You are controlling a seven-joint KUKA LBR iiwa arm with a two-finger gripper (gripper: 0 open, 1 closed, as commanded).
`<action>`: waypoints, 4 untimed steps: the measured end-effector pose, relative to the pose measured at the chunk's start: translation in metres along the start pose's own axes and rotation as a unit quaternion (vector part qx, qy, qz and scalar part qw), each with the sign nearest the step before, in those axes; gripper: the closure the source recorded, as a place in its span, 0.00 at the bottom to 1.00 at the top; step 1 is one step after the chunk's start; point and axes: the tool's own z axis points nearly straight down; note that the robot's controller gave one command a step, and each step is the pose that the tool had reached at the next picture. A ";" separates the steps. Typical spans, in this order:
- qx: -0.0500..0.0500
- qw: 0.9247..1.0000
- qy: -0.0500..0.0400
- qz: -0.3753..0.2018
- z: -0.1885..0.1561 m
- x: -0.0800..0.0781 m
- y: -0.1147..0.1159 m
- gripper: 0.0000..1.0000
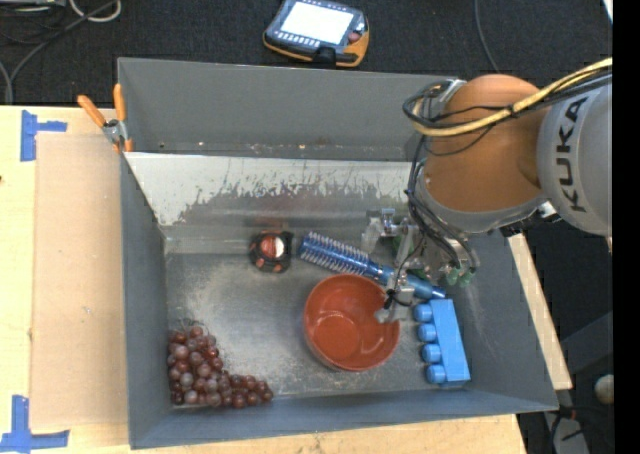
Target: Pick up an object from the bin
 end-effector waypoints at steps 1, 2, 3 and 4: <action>0.000 1.000 0.000 0.000 0.000 0.000 0.000 0.00; 0.000 1.000 0.001 0.000 0.031 -0.009 0.012 0.00; 0.000 0.995 -0.001 0.104 0.040 -0.018 0.000 0.00; -0.001 0.999 0.000 -0.039 0.103 -0.028 0.024 0.00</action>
Offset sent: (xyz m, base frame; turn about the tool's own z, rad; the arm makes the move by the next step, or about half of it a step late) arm 0.0090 0.0112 -0.0291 0.0052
